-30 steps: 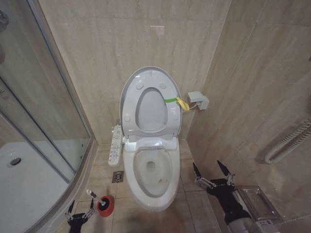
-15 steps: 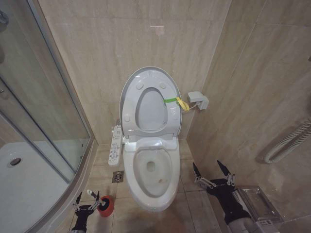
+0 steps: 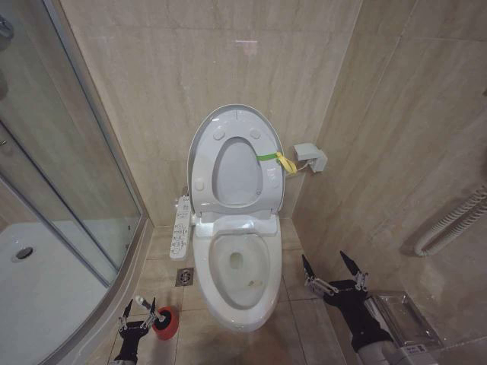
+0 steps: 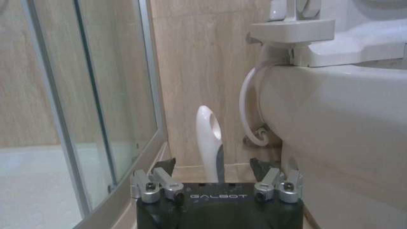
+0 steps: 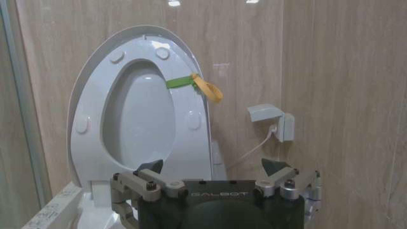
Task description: Open the toilet lid, clean the toilet bowl with a toilet brush, close the toilet lid, and flush.
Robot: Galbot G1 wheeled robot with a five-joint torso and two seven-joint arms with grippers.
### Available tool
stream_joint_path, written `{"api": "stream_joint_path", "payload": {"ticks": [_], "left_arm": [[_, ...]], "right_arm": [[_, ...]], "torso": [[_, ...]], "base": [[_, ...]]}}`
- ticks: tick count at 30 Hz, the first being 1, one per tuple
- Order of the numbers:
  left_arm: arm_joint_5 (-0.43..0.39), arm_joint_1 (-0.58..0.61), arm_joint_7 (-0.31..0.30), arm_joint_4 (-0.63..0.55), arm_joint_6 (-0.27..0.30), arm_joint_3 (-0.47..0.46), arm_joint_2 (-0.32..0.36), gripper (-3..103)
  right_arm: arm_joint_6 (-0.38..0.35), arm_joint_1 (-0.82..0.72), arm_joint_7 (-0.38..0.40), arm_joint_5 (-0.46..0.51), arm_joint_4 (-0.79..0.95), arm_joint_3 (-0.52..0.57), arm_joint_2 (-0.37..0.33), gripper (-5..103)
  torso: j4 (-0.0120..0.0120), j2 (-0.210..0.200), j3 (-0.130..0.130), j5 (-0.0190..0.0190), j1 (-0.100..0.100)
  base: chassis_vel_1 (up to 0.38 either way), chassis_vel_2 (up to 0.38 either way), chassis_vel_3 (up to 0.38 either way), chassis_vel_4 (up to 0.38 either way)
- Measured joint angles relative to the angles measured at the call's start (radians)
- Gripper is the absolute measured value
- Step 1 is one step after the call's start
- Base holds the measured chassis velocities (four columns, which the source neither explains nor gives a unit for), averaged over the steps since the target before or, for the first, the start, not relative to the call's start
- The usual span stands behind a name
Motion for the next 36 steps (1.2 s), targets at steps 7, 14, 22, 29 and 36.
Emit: {"api": "stream_joint_path", "payload": {"ticks": [7, 14, 22, 29, 36], "left_arm": [[0.0, 0.001, 0.003, -0.017, 0.0, -0.002, 0.001, 81], [0.0, 0.011, 0.004, -0.046, 0.009, -0.005, 0.004, 81], [-0.007, 0.015, 0.003, -0.05, 0.02, -0.002, -0.001, 81], [-0.011, 0.015, 0.005, -0.05, 0.02, -0.002, 0.001, 76], [-0.014, 0.019, 0.009, -0.048, 0.019, -0.004, 0.001, 51]], "right_arm": [[0.0, 0.0, 0.0, 0.0, 0.0, 0.0, 0.0, 100], [0.0, 0.0, 0.0, 0.0, 0.0, 0.0, 0.0, 100], [0.0, 0.0, 0.0, 0.0, 0.0, 0.0, 0.0, 100], [0.0, 0.0, 0.0, 0.0, 0.0, 0.0, 0.0, 100], [0.0, 0.0, 0.0, 0.0, 0.0, 0.0, 0.0, 100]], "torso": [[0.0, 0.0, 0.0, 0.0, 0.0], [0.0001, 0.0, 0.0, 0.0, 0.0], [0.0002, 0.0, 0.0, 0.0, 0.0], [0.0, 0.0, 0.0, 0.0001, 0.0], [0.0, 0.0, 0.0, 0.0, 0.0]], "base": [[0.0, 0.0, 0.0, 0.0], [0.0, 0.0, 0.0, 0.0], [0.0, 0.0, 0.0, 0.0], [0.0, 0.0, 0.0, 0.0], [0.0, 0.0, 0.0, 0.0]]}}
